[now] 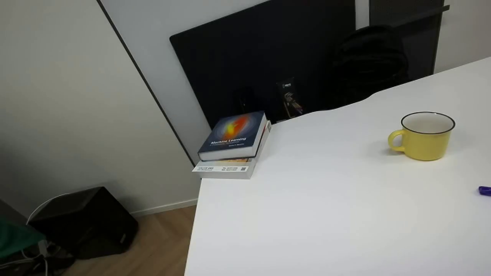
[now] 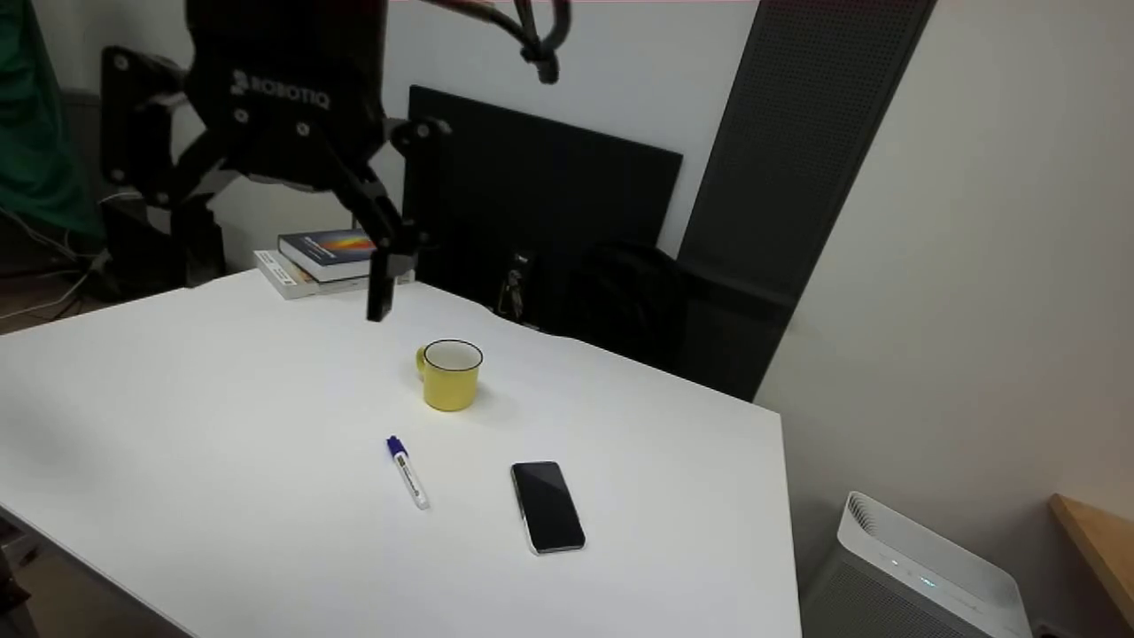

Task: Put the marker in the mug

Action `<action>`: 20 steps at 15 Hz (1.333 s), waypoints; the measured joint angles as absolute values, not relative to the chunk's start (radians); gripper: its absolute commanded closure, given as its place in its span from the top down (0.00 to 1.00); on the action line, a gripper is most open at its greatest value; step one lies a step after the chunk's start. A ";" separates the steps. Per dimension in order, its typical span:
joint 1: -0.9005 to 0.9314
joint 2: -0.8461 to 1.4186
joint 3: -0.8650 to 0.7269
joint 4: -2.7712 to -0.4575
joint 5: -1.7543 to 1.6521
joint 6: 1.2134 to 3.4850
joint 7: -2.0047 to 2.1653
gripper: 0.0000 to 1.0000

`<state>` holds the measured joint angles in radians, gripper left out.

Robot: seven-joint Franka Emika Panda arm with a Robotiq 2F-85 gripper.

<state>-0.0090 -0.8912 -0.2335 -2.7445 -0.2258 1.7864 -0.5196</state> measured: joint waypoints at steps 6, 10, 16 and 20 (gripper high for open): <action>-0.030 -0.875 -0.345 -2.740 -0.369 1.881 -0.758 1.00; -0.032 -0.788 -0.434 -2.701 -0.357 2.000 -0.865 1.00; -0.030 -0.524 -0.489 -2.607 -0.233 2.149 -1.030 1.00; -0.029 -0.330 -0.468 -2.536 -0.115 2.204 -1.109 1.00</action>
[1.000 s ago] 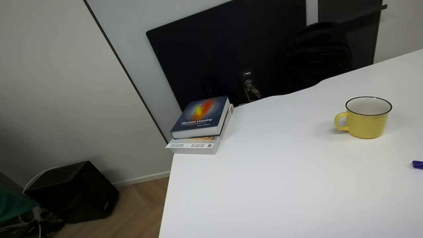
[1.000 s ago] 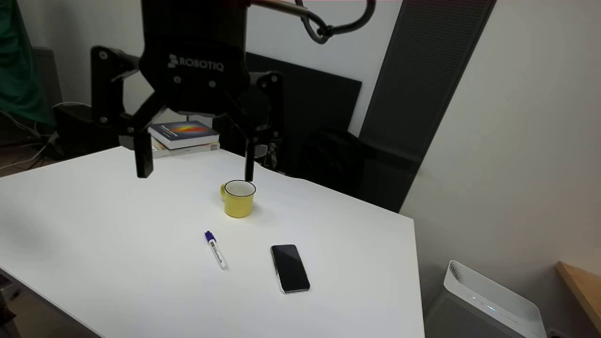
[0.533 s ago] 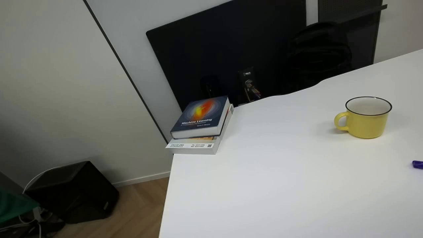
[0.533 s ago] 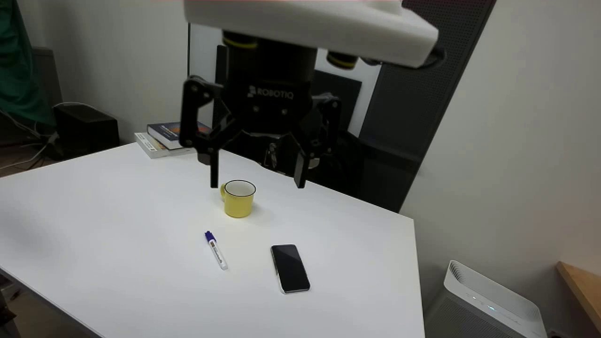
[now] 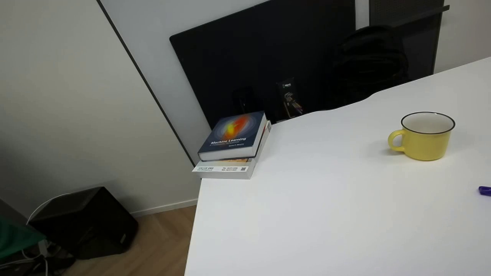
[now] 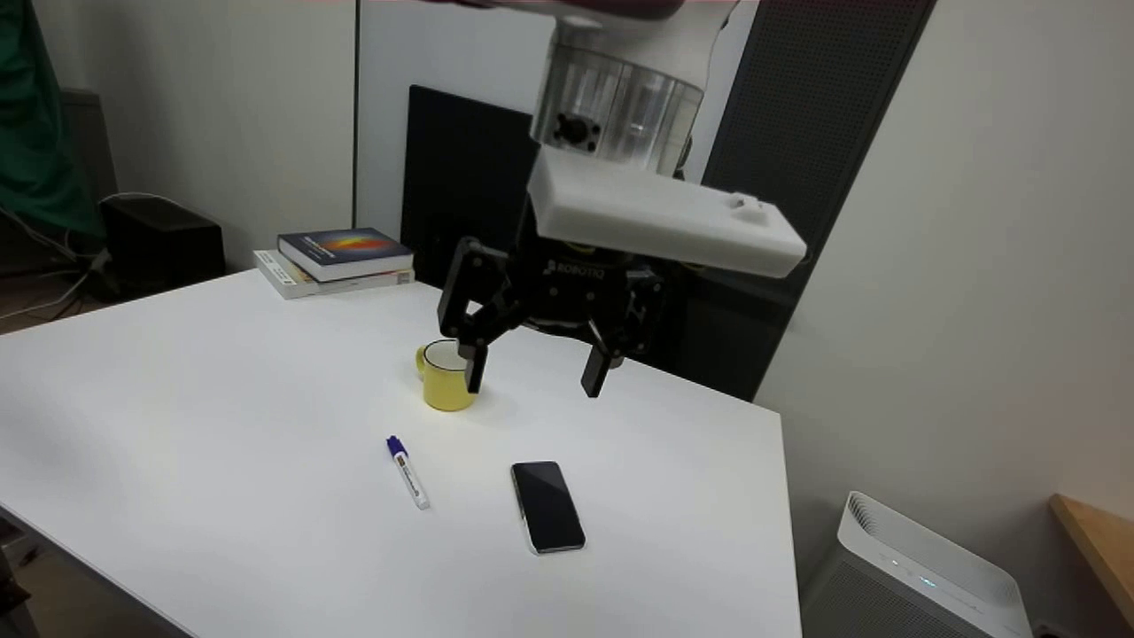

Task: Put the marker in the mug

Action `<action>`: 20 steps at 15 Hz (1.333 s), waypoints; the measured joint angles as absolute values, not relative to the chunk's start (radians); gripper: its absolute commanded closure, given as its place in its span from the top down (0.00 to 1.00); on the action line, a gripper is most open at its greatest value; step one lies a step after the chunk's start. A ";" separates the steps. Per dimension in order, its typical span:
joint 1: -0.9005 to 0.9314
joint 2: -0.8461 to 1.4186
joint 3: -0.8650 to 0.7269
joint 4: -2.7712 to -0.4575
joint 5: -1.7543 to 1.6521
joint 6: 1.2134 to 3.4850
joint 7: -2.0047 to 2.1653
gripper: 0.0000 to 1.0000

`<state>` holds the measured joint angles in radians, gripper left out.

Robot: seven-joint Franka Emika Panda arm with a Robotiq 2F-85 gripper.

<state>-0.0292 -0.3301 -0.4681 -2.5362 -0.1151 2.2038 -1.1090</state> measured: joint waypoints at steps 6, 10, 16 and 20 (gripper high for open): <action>-0.056 -0.134 -0.379 -2.433 -0.016 2.209 -1.158 1.00; -0.085 -0.072 -0.316 -2.395 -0.015 2.208 -1.158 1.00; -0.104 -0.024 -0.253 -2.371 -0.014 2.208 -1.158 1.00; -0.105 -0.010 -0.219 -2.369 -0.014 2.208 -1.158 1.00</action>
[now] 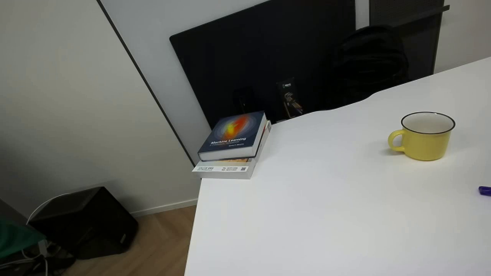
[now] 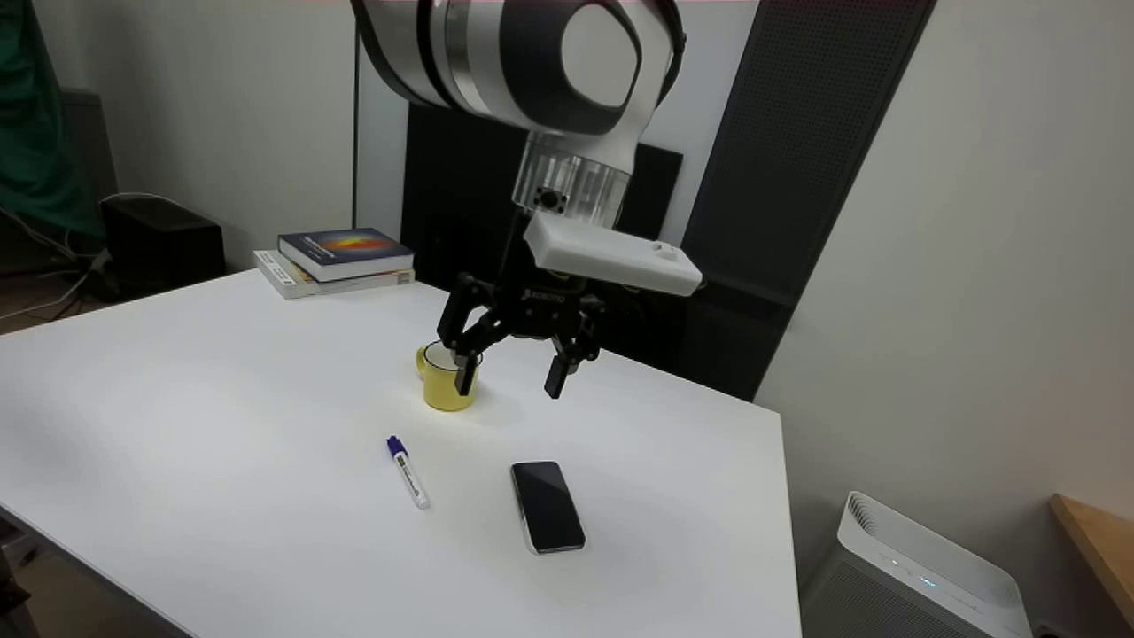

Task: Put the marker in the mug

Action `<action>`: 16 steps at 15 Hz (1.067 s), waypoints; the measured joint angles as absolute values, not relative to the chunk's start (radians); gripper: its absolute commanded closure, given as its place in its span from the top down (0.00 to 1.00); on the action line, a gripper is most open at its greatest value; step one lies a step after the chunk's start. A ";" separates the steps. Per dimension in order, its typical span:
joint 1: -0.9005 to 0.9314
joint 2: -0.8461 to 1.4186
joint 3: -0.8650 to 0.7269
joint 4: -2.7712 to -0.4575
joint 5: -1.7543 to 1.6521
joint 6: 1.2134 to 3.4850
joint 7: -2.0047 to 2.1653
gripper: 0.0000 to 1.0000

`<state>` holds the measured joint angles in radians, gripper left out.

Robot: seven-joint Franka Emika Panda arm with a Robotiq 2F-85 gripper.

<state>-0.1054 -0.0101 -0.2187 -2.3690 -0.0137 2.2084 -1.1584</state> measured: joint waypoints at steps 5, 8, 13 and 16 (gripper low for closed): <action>-0.106 -0.002 -0.202 -2.369 -0.014 2.208 -1.154 1.00; -0.106 -0.002 -0.202 -2.369 -0.014 2.208 -1.154 1.00; -0.107 -0.002 -0.202 -2.369 -0.014 2.208 -1.154 1.00; -0.107 -0.002 -0.200 -2.374 -0.016 2.214 -1.160 1.00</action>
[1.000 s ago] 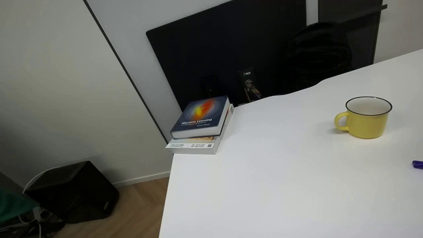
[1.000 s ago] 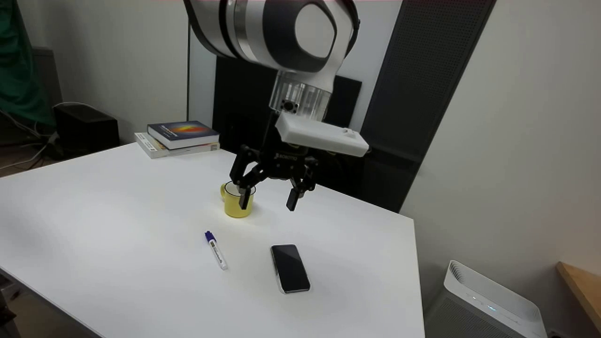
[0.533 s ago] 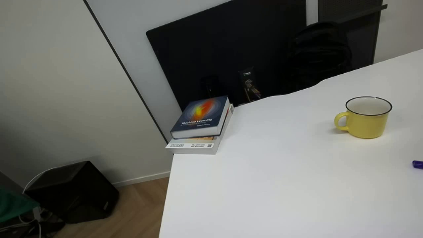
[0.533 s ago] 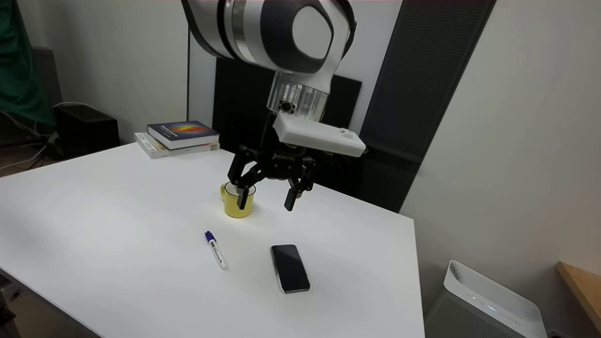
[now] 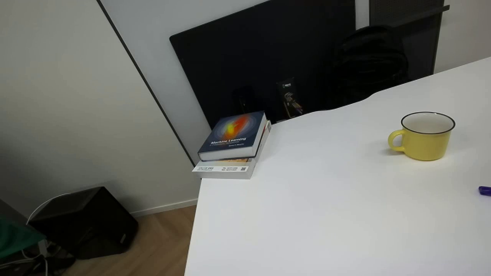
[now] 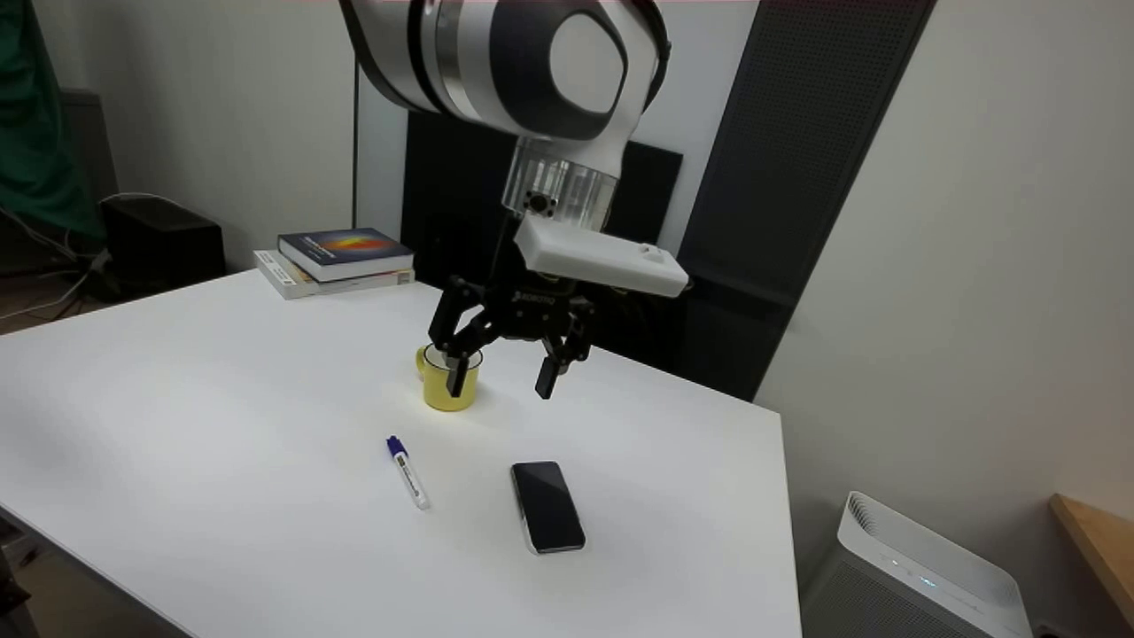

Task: Put the marker in the mug

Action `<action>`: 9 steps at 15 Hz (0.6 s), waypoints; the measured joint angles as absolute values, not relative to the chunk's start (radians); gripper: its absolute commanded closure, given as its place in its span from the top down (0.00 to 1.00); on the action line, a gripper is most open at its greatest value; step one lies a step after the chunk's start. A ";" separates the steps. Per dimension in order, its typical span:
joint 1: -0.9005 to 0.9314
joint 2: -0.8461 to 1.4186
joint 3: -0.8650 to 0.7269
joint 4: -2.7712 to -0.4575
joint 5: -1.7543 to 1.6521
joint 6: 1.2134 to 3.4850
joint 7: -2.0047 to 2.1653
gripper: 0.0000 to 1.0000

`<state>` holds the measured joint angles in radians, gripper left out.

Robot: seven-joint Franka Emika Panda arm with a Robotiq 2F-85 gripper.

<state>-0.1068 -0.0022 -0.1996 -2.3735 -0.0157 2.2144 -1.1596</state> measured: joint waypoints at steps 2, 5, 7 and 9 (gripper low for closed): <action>-0.106 0.009 -0.186 -2.385 -0.024 2.256 -1.167 1.00; -0.102 0.061 -0.151 -2.410 -0.046 2.349 -1.194 1.00; -0.100 0.113 -0.124 -2.421 -0.053 2.409 -1.224 1.00; -0.098 0.166 -0.098 -2.425 -0.074 2.457 -1.235 1.00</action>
<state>-0.0982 0.1661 -0.0983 -2.4245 -0.0736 2.4571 -1.2347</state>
